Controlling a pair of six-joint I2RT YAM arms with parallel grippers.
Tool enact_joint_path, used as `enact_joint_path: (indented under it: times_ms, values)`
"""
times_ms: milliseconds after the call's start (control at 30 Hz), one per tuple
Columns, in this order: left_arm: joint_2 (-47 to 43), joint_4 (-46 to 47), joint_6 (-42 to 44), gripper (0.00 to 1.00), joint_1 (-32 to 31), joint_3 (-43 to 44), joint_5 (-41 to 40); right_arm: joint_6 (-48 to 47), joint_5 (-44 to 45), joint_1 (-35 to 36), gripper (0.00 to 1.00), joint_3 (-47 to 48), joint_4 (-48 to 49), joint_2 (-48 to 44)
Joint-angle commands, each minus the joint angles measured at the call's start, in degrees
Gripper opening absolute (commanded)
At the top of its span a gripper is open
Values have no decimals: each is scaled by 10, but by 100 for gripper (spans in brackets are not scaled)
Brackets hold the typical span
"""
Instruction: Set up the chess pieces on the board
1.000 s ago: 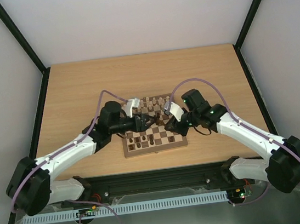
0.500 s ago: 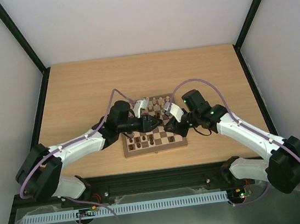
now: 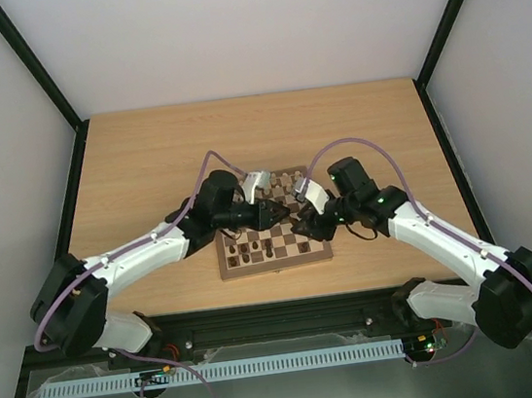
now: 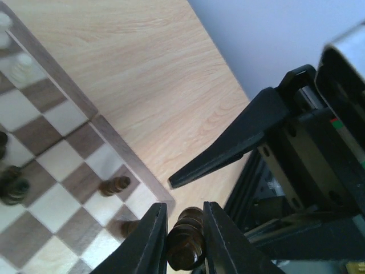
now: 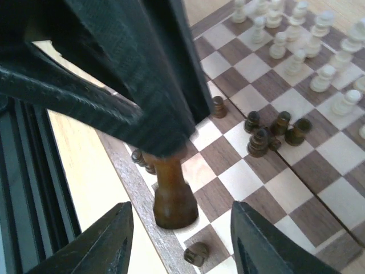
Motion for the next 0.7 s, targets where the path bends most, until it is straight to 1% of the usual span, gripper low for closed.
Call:
enact_joint_path:
  times_ms: [0,67,200,267,400,500,667]
  values:
    - [-37,-155,96,19,-3,67,-84,16,-28,-34,52,-12,19,-36]
    - [-48,-208,132,19,-4,85,-126,30,-36,-59,55,-10,26,-51]
    - [-49,-286,193,19,-18,113,-177,59,-32,-112,58,-13,40,-65]
    - [-42,-316,218,18,-37,123,-209,73,-12,-139,59,-18,49,-59]
    - [-24,-375,276,18,-101,146,-312,86,57,-173,59,-19,57,-30]
    - [-14,-393,311,18,-148,144,-371,82,79,-184,59,-16,54,-13]
    - [9,-387,348,20,-190,138,-391,74,97,-185,59,-21,61,-17]
